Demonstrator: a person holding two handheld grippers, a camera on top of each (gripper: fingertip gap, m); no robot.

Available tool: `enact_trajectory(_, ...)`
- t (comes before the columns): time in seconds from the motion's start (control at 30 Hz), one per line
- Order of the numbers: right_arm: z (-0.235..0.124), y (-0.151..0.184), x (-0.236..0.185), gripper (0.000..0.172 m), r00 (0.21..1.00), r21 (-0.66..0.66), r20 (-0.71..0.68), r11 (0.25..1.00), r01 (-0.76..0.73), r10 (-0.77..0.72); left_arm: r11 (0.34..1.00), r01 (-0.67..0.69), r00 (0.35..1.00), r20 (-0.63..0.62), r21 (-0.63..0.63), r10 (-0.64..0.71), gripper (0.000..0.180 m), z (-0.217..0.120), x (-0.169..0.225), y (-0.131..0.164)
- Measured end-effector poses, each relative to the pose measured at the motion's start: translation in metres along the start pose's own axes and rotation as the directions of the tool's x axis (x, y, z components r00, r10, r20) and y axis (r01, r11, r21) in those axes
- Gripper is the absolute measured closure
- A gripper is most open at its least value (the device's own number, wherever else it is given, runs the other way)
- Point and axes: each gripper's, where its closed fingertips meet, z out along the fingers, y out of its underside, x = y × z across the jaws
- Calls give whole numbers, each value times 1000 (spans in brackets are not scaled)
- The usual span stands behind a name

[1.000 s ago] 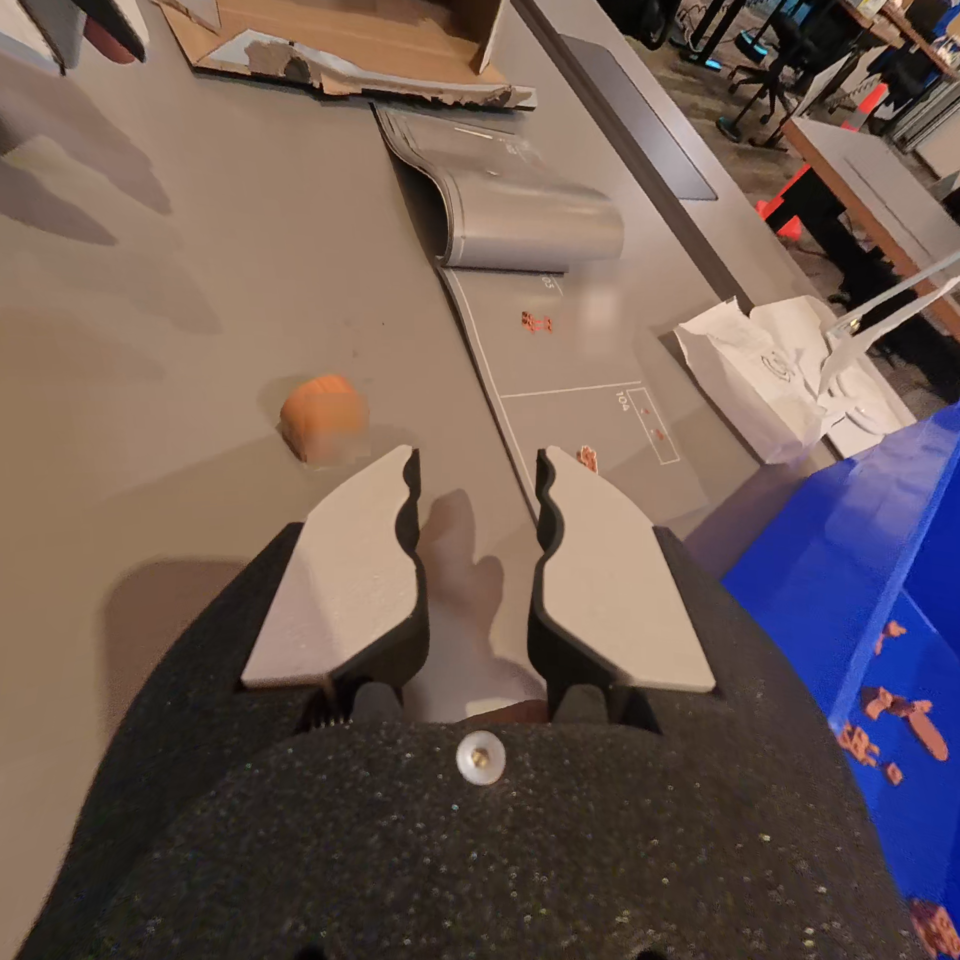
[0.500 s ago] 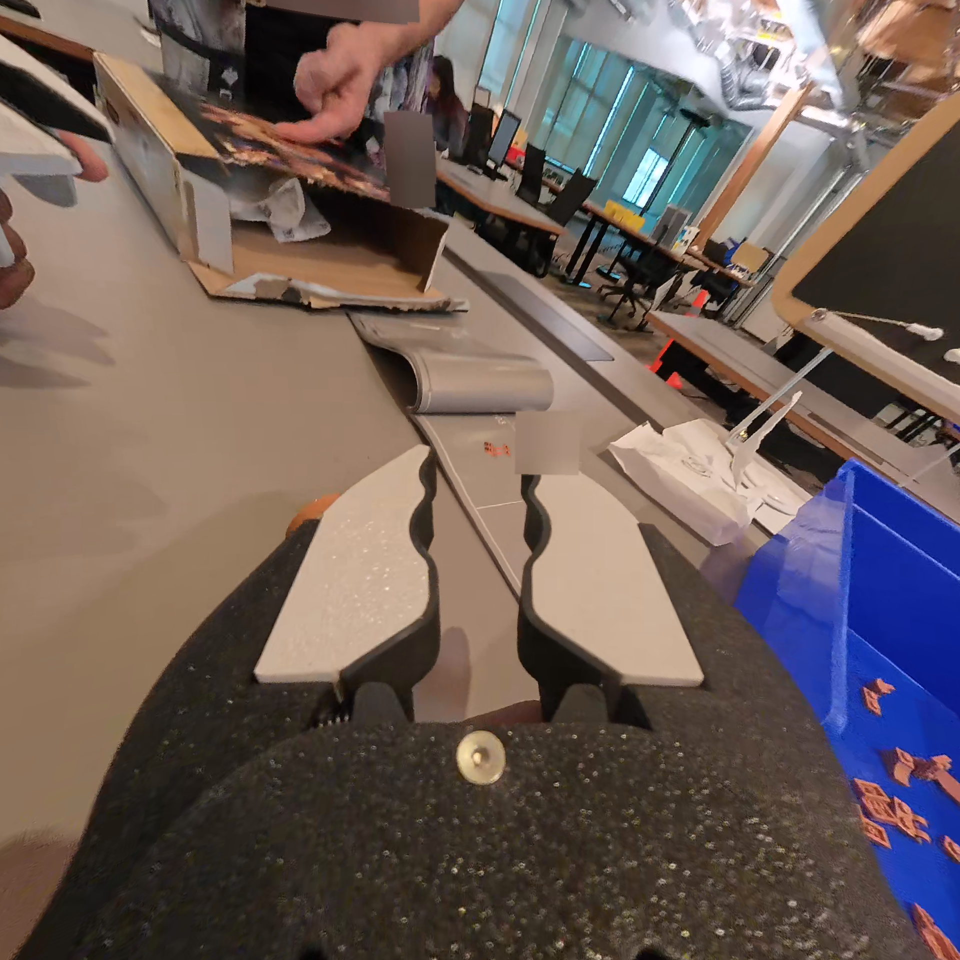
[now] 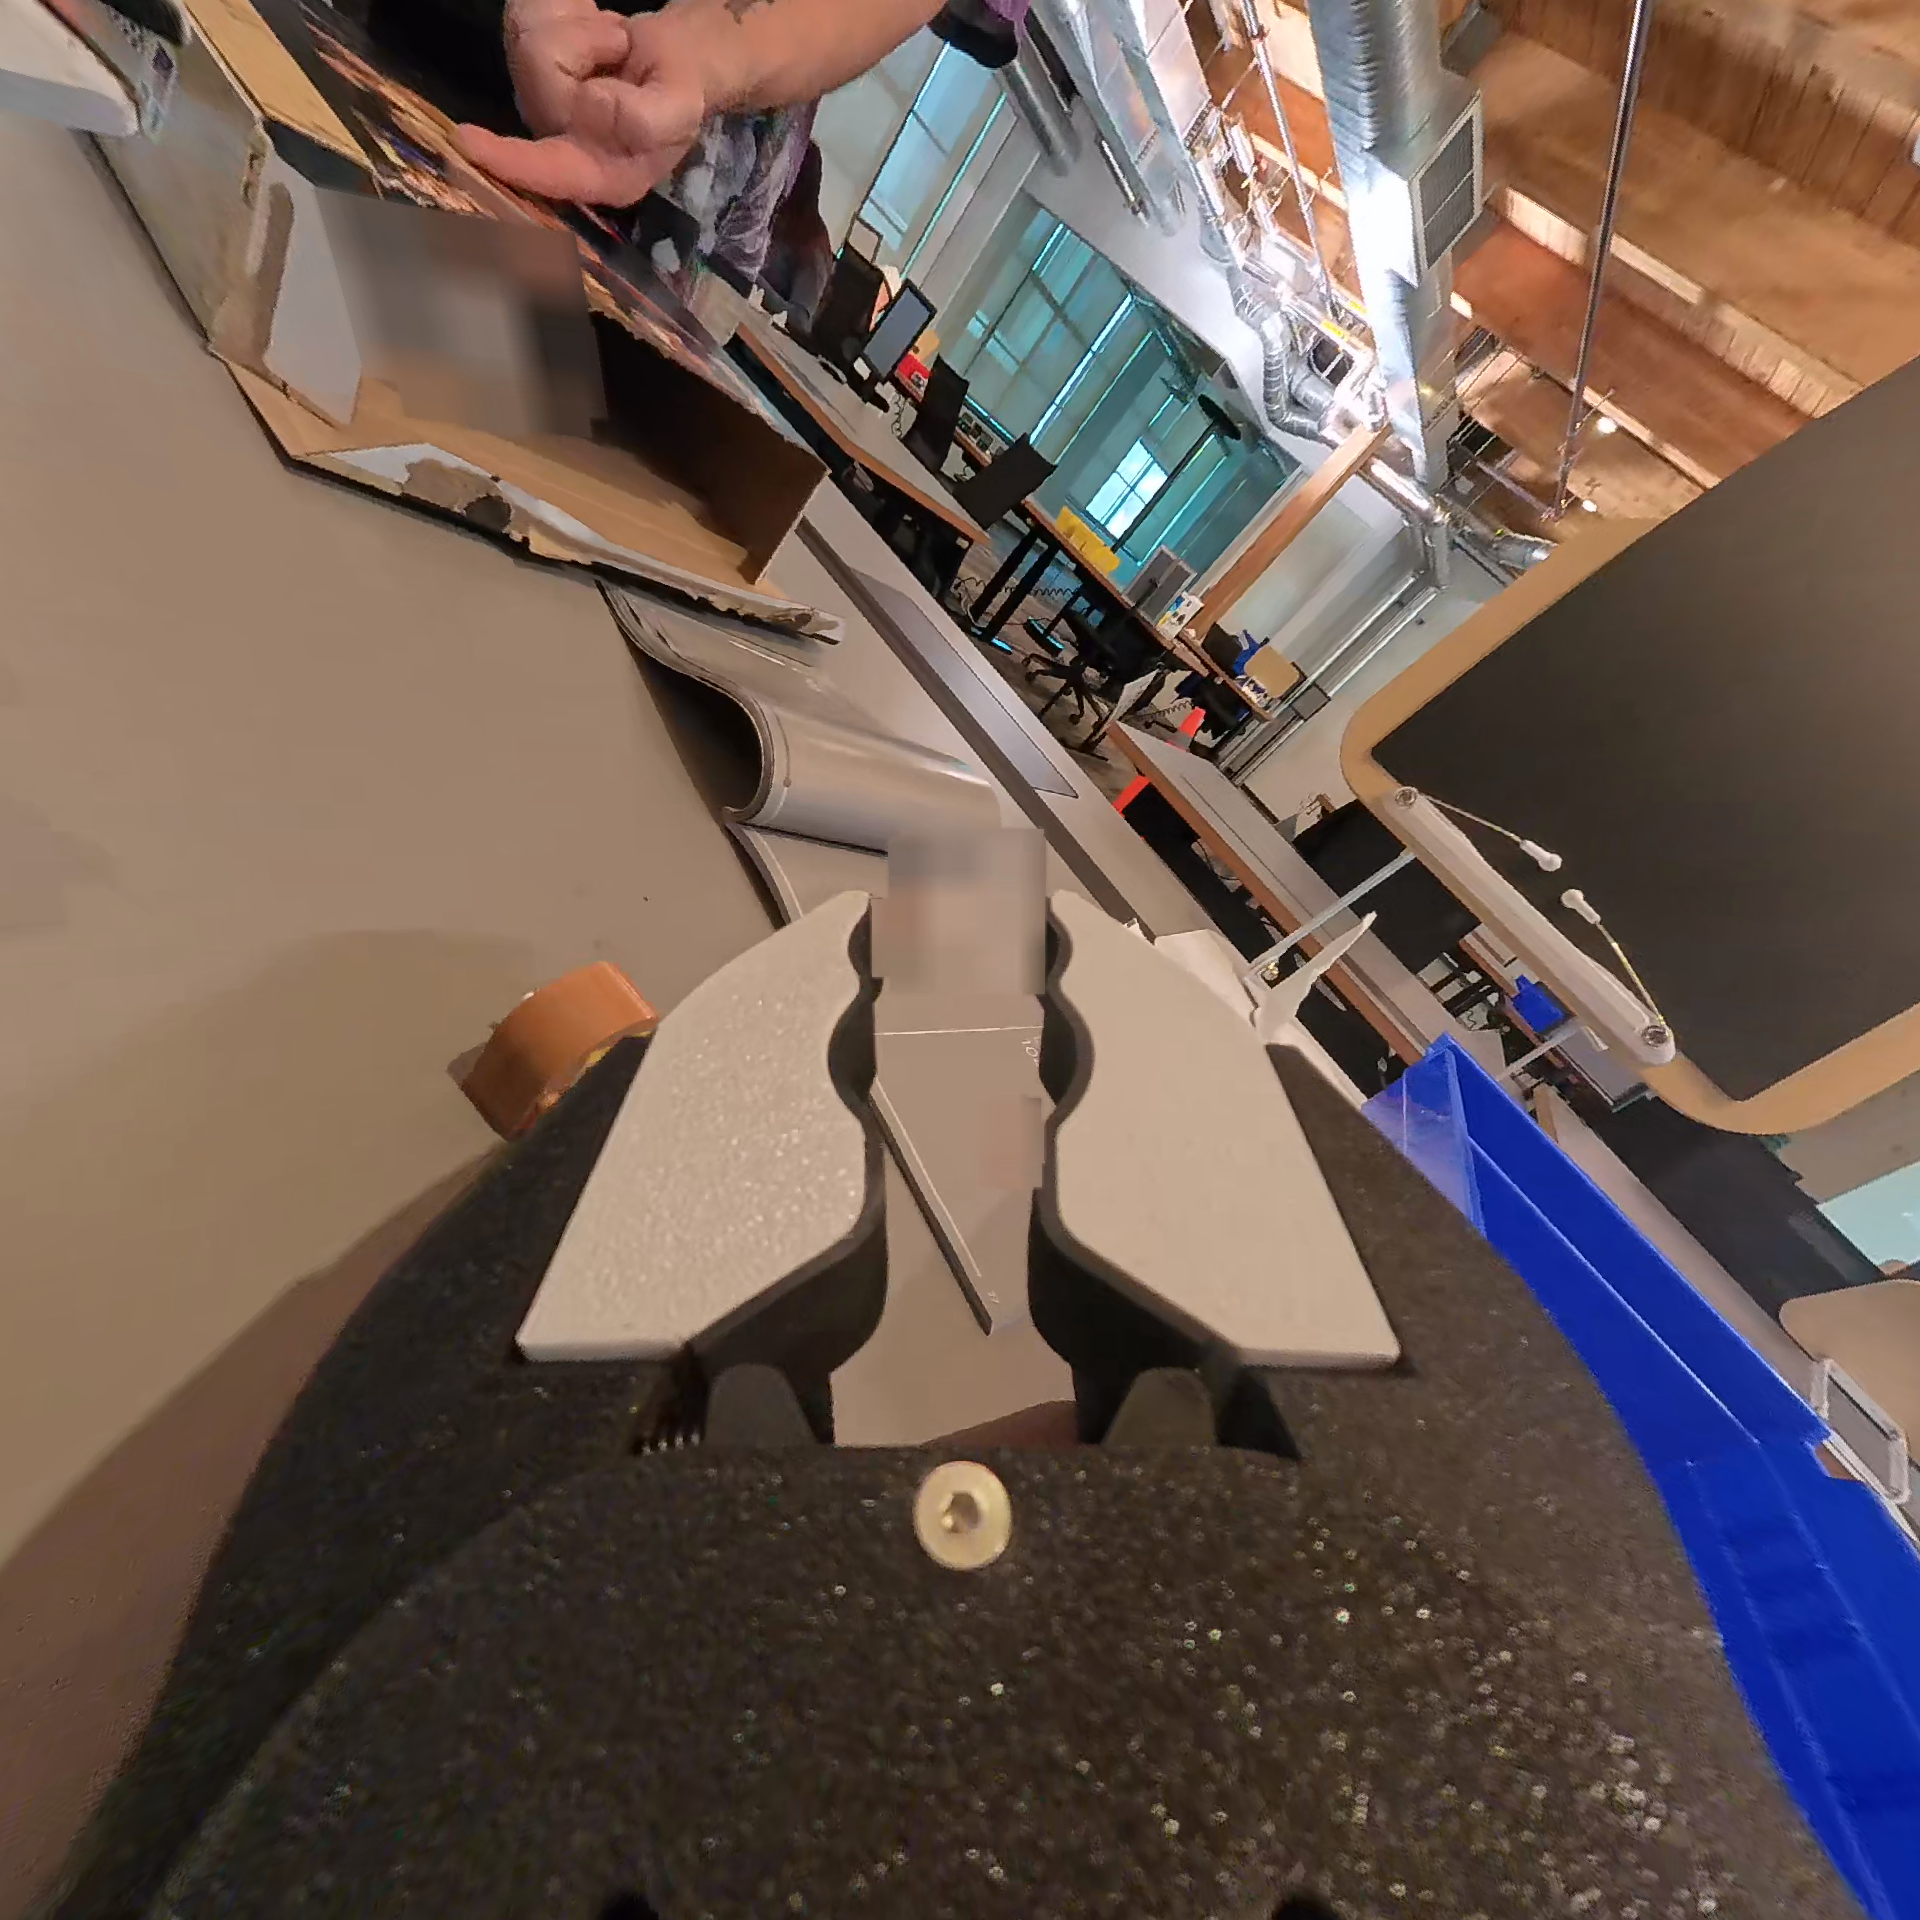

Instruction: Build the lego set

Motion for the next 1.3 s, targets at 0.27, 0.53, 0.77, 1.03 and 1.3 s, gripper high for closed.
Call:
enact_trajectory(0.27, 0, 4, -2, 146, 1000, -17, 5, 1000, -23, 24, 998, -7, 1000, 16, -65, 8, 164, 6, -3, 10)
enact_trajectory(0.53, 4, 16, -1, 149, 998, -77, 13, 996, -55, 56, 978, 17, 1000, 27, -206, -11, 165, 25, -13, 34)
enact_trajectory(0.77, 6, 21, 1, 149, 998, -104, 8, 993, -58, 59, 955, 88, 996, 1, -285, -92, 168, 31, -15, 46)
enact_trajectory(1.03, 6, 22, 2, 149, 998, -110, 9, 992, -63, 65, 928, 80, 995, -24, -363, -95, 168, 36, -12, 59)
enact_trajectory(1.3, 7, 24, -1, 149, 997, -120, 20, 990, -72, 75, 917, -49, 999, -8, -396, 50, 169, 31, -13, 66)
